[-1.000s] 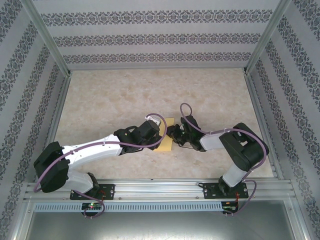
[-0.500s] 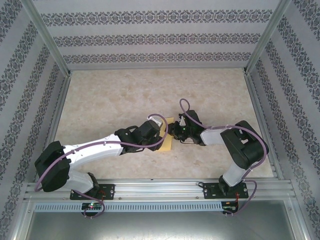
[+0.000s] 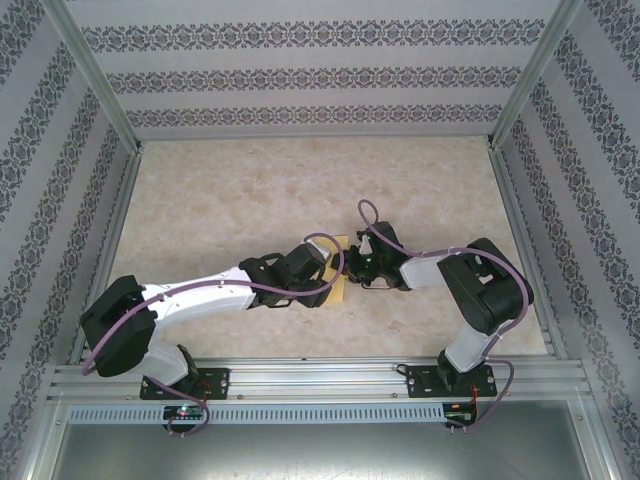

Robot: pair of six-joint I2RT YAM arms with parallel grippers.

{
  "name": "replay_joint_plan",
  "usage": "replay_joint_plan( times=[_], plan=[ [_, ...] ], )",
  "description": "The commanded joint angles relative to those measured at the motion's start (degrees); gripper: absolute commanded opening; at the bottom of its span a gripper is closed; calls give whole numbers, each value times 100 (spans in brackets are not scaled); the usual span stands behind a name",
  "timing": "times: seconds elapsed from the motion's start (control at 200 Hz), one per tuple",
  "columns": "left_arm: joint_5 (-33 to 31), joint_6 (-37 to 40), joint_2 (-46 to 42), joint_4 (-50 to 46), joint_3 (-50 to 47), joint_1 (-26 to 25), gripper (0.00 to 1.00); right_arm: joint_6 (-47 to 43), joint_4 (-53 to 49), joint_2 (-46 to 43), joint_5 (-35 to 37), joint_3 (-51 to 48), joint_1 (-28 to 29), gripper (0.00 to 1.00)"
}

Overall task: Fold a paper plane with a square sheet of paper (pick it up from the middle)
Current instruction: Third fold the triangle at the center of the table.

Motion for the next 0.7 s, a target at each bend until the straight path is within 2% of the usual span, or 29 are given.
replay_joint_plan(
  times=[0.0,0.145,0.36,0.41,0.694],
  plan=[
    [-44,144,34,-67,150,-60,67,-101,-22,105,-108,138,-53,25],
    [96,230,24,-17,75,-134,67,-28,-55,89,-125,181,-54,25],
    [-232,622,246,-256,280,-458,68,-26,-227,10,-155,279,-52,23],
    [-346,714,306,-344,332,-555,68,-31,-229,-6,-185,288,-52,19],
    [-631,1047,872,-474,633,-1003,70,80,-169,24,-292,286,-52,10]
  ],
)
